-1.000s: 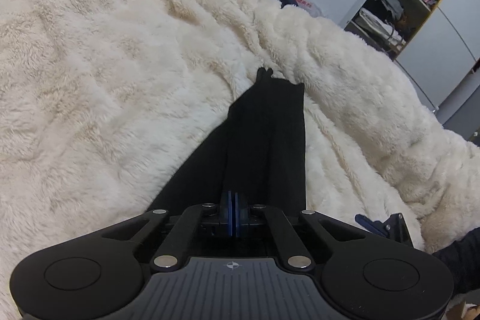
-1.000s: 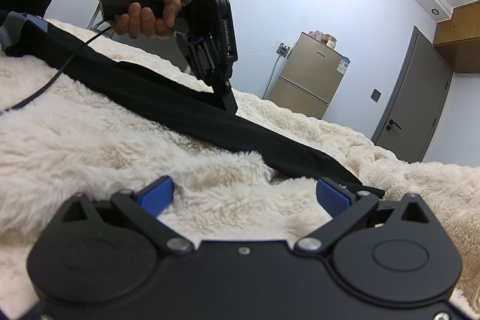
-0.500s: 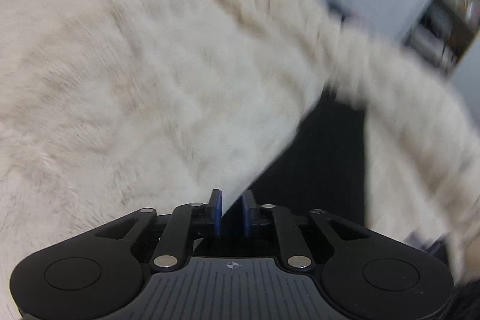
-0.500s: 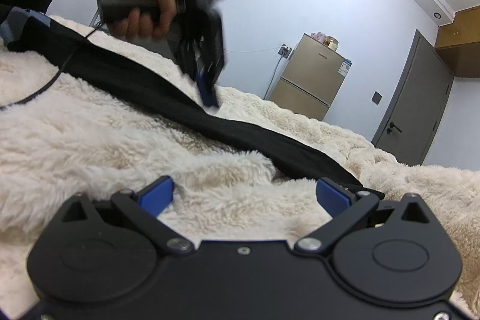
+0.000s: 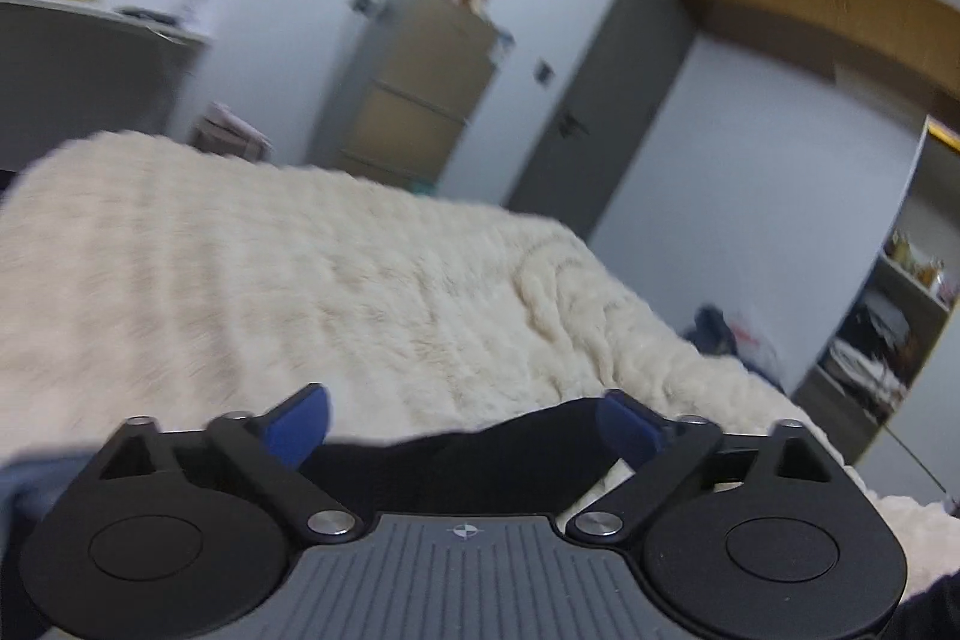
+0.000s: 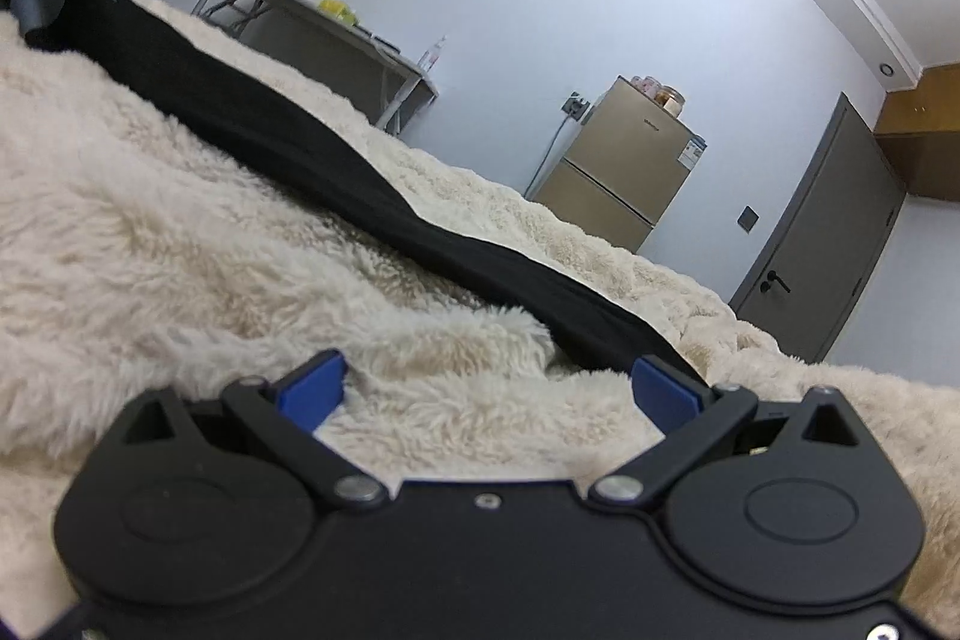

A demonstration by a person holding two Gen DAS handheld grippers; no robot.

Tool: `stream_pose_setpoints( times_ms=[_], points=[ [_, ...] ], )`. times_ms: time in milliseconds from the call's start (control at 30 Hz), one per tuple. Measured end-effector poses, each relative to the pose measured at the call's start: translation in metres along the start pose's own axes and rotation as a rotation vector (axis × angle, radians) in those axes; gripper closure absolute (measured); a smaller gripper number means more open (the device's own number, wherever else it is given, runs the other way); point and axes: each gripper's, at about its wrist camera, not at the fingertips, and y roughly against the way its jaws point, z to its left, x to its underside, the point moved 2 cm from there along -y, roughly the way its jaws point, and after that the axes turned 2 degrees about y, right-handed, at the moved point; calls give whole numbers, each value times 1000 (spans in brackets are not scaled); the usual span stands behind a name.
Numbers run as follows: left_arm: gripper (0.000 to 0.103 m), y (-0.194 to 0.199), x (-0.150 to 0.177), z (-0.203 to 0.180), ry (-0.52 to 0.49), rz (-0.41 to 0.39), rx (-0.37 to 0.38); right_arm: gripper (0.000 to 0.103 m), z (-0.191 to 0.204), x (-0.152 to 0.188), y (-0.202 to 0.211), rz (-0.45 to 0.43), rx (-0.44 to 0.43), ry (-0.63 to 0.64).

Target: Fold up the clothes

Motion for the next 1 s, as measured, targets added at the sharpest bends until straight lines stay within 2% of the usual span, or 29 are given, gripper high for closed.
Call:
stream_pose_setpoints(
  times_ms=[100,167,200,233,300,333,367,433,467,500,533,567,600,633,667,767,933,1000],
  points=[
    [0,55,68,15,82,-86,-56,0,-6,-11,-7,94,-33,-13],
    [0,73,99,25,120,-122,-75,8,-22,-32,-14,192,-106,-94],
    [0,80,111,29,137,-142,-74,9,-29,-47,-16,162,-161,-120],
    [0,85,120,33,152,-161,-71,2,-39,-74,-17,97,-260,-162],
    [1,92,150,49,188,-205,-79,0,-45,-113,-23,-20,-397,-160],
    [2,90,151,53,199,-179,-109,0,-38,-140,-34,-58,-486,-99],
    [2,85,148,55,209,-150,-139,0,-26,-169,-49,-60,-573,-12],
    [1,83,138,55,200,-148,-119,0,-3,-209,-76,-28,-681,125],
    [1,87,137,56,203,-181,-83,0,13,-231,-96,3,-740,201],
    [1,88,137,58,217,-176,-81,5,30,-247,-116,63,-795,264],
    [1,87,137,59,226,-163,-86,45,42,-256,-132,134,-838,307],
    [1,87,137,60,233,-150,-90,67,53,-260,-144,199,-868,339],
    [1,88,136,61,237,-147,-90,100,66,-265,-161,284,-901,381],
    [1,89,136,62,239,-145,-90,97,83,-268,-178,363,-941,434],
    [1,90,135,62,239,-148,-87,97,92,-268,-186,391,-966,465],
    [1,93,135,63,251,-160,-77,94,115,-267,-192,418,-1027,549],
    [1,89,138,72,301,-143,-56,71,135,-264,-190,448,-1124,582],
    [1,84,137,74,307,-136,-50,67,140,-262,-193,471,-1137,580]
  ],
)
